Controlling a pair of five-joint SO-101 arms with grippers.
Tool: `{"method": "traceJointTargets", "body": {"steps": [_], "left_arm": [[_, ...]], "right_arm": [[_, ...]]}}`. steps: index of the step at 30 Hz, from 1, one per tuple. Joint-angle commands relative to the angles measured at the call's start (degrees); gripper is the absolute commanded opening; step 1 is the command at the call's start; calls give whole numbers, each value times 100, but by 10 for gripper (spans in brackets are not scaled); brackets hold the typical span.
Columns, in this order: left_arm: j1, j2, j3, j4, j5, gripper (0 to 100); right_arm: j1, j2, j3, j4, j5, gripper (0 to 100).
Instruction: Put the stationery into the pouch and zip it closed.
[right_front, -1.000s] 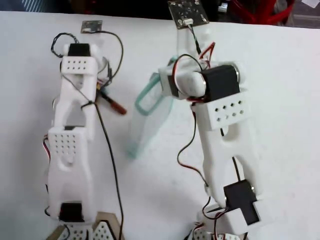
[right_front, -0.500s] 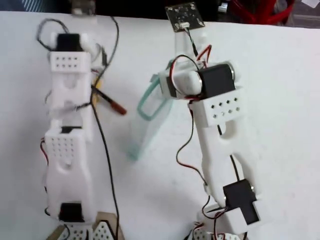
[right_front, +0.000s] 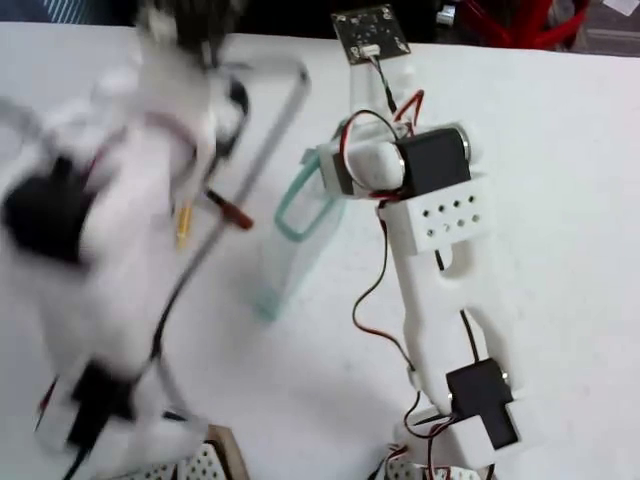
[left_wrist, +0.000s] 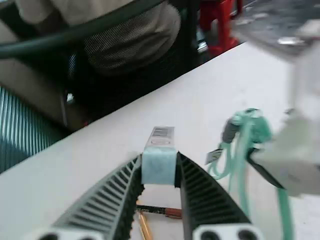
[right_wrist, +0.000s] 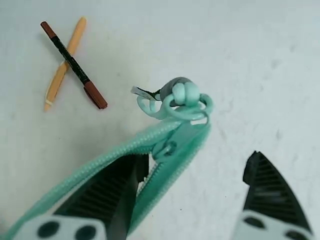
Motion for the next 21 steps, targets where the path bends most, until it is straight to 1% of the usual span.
{"method": "traceJointTargets", "body": {"steps": [1,3,6,8,11,17,21], "left_arm": [[734,-1798,651,-35,-88,83],[936,-2352,985,-62,26,83],[1103,-2818,1688,-70,668,83],[1147,-2914,2356,-281,1090,83],[1112,-3029,3358,-888,1451,83],[1165,-3626,5336,-2435,1547,83],[1147,-4048,6901,-3569,2233,83]], "right_arm": [[-4,-57,-26,22,0,301],[-4,-57,-26,22,0,301],[-13,-66,-26,40,0,301],[-13,-66,-26,48,0,301],[-13,-66,-26,57,0,301],[-13,-75,-53,57,0,301],[22,-127,-26,66,0,301]]}}
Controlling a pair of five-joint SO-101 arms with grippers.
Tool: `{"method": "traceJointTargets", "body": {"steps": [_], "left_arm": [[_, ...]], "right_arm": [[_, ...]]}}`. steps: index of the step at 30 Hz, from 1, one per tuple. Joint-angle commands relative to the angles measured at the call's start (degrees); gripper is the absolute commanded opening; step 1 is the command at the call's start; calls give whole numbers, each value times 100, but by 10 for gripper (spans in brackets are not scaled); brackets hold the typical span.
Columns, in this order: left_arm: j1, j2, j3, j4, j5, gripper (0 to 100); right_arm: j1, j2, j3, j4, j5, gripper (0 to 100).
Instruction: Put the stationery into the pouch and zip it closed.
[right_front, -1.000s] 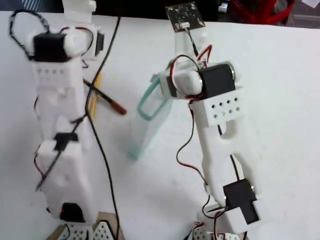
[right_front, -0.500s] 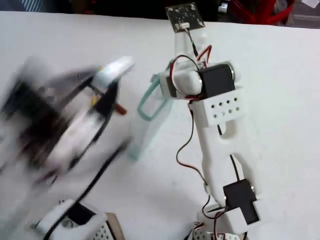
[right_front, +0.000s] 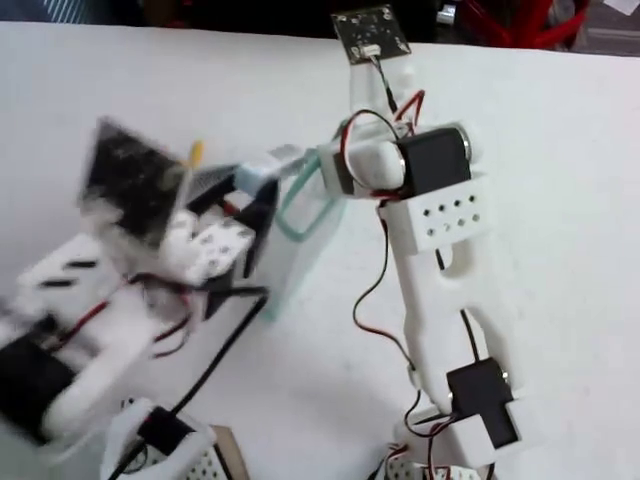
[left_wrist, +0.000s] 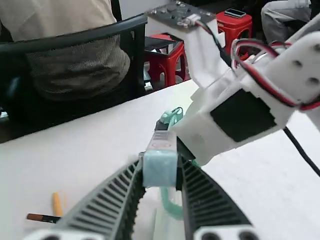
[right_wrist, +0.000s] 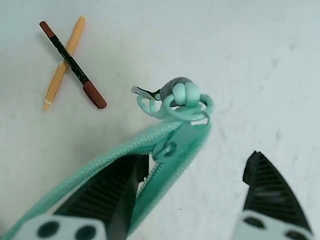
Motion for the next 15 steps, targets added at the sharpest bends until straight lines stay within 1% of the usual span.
{"method": "traceJointTargets", "body": {"steps": [1,4,7,11,15], "left_arm": [[84,-470,1266,-1064,466,83],[242,-971,2040,-1582,466,83],[382,-1464,2646,-1864,457,84],[541,-1842,3191,-2004,457,85],[646,-1842,3490,-2057,440,86]], "right_arm": [[31,-180,-9,66,0,301],[31,-453,141,57,0,301],[31,-804,308,31,0,301],[-4,-980,334,22,0,301],[13,-980,334,13,0,301]]}}
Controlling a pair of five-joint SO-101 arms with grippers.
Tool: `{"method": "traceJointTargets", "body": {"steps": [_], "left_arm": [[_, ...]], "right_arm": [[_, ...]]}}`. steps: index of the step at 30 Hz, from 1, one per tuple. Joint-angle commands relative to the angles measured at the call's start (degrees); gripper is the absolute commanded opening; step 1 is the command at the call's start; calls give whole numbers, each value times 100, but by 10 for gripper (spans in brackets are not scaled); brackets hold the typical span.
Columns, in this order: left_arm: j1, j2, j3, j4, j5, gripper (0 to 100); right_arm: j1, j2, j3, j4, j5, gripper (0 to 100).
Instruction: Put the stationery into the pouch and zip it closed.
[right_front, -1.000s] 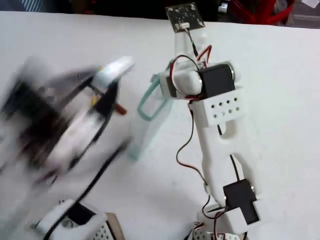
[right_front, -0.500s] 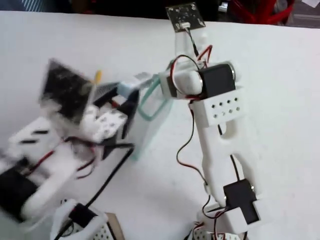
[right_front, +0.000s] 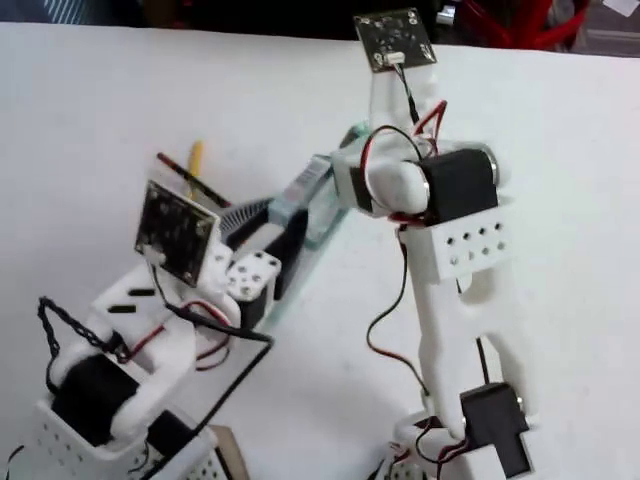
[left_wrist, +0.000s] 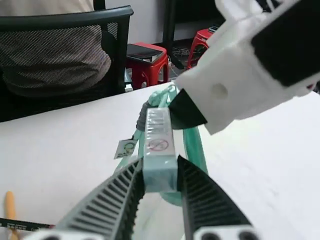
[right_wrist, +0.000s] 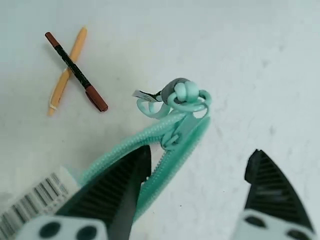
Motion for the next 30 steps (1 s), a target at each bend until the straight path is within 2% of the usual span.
{"method": "traceJointTargets", "body": {"steps": [1,7,12,19,25,30], "left_arm": [[207,-22,202,-220,35,86],[207,-22,466,-246,-536,85],[4,-31,466,-220,-800,84],[-110,-57,422,-9,-993,83],[-127,-57,422,-9,-1899,83],[-514,-31,413,-53,-2743,83]], "right_arm": [[-31,-233,-26,-31,9,301],[-13,-224,-26,-84,18,301],[57,-242,-35,-233,352,301],[189,-224,-26,-716,334,301],[198,-268,-53,-927,325,301],[180,-189,105,-954,343,301]]}}
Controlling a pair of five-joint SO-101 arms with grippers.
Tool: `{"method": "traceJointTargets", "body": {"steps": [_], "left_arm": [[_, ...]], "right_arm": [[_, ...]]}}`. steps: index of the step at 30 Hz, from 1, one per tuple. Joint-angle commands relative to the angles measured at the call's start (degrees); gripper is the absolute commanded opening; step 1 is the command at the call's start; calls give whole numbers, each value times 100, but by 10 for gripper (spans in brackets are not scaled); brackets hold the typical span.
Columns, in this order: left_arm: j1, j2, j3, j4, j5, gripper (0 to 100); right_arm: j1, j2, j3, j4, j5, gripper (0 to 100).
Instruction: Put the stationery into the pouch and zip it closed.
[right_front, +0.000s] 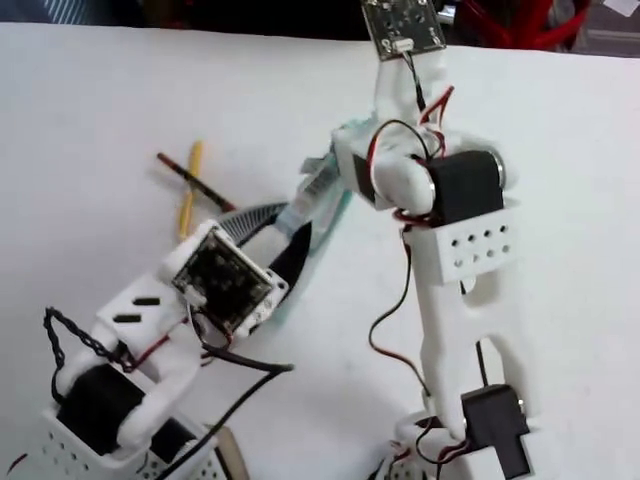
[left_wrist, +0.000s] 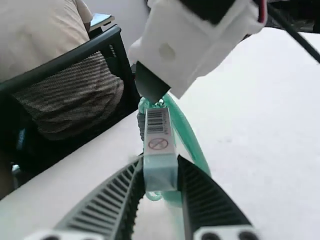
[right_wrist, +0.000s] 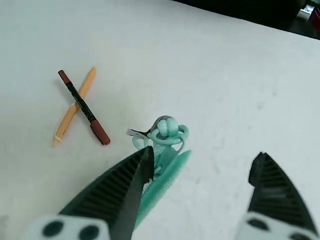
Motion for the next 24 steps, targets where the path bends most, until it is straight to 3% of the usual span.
{"method": "traceJointTargets", "body": {"steps": [1,6,13,21,24], "left_arm": [[-400,22,44,123,-668,83],[-620,31,-369,167,-1134,83],[-224,84,-721,686,-1653,83],[-215,1253,-1398,1037,-2690,83],[-251,1780,-2092,1187,-2681,83]], "right_arm": [[75,-145,18,-119,79,301],[57,-127,220,-119,88,301],[48,-136,782,-558,88,300],[31,-189,844,-593,88,300],[31,-189,844,-576,88,300]]}}
